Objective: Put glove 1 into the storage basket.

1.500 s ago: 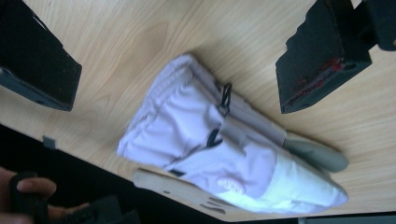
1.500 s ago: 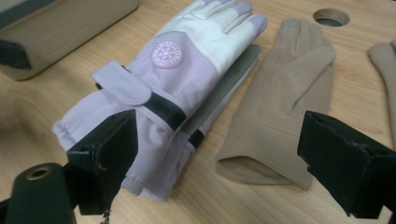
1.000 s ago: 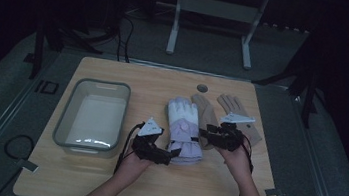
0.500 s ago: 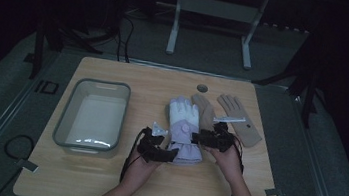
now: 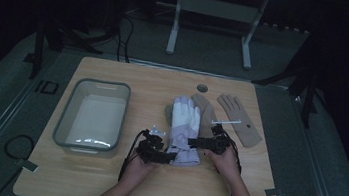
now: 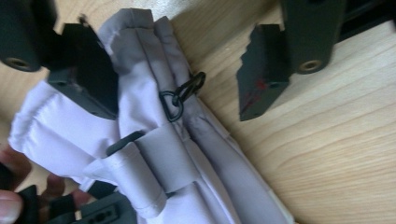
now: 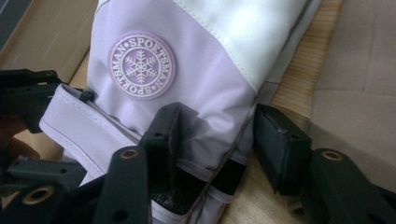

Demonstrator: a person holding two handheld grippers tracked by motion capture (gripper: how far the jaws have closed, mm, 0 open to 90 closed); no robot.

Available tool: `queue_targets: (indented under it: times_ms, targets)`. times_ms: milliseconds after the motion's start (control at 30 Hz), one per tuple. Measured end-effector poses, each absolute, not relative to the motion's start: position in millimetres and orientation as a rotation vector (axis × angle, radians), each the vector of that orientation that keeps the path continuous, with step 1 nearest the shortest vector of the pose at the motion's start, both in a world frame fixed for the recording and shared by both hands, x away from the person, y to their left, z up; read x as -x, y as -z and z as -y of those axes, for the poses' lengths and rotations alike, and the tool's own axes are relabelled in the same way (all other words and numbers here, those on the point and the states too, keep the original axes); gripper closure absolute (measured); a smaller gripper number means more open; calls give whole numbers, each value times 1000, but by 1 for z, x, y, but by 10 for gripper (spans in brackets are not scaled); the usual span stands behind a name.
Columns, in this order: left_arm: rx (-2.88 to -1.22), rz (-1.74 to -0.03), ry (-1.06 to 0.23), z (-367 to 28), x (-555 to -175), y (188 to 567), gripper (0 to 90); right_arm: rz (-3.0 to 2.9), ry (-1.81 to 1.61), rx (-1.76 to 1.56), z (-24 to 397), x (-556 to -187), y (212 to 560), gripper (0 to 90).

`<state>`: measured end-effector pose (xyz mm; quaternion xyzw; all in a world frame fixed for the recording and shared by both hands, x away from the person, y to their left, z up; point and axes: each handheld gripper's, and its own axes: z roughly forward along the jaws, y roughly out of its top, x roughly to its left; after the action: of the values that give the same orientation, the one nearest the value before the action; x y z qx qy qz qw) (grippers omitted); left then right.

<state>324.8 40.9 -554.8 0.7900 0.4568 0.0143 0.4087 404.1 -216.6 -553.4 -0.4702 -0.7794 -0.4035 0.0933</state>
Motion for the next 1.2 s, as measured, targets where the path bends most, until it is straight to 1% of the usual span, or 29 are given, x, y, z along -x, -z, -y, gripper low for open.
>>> queue_targets:
  times_ms: [67, 167, 300, 367, 467, 567, 800, 1200]
  targets:
    - [-1990, -1143, -9, -41, -326, 557, 357, 2317, 1190, 1383, 215, -404, 553, 578]
    - [-1998, -1129, 43, -42, -329, 557, 434, 2383, 1166, 1366, 212, -403, 549, 627]
    - [-2012, -1121, 57, -41, -329, 556, 511, 2515, 1136, 1360, 204, -396, 542, 706]
    - [-2012, -1124, 72, -40, -330, 555, 570, 2569, 1114, 1364, 200, -393, 538, 725]
    - [-2028, -1127, 58, -38, -329, 551, 658, 2621, 1088, 1374, 195, -390, 535, 748]
    - [-2044, -1125, 49, -37, -329, 548, 717, 2621, 1101, 1389, 194, -389, 534, 760]
    - [-2063, -1072, 67, -40, -332, 542, 755, 2599, 1122, 1408, 194, -387, 529, 777]
    - [-2117, -1002, 52, -50, -337, 515, 762, 2589, 1181, 1419, 187, -384, 508, 786]
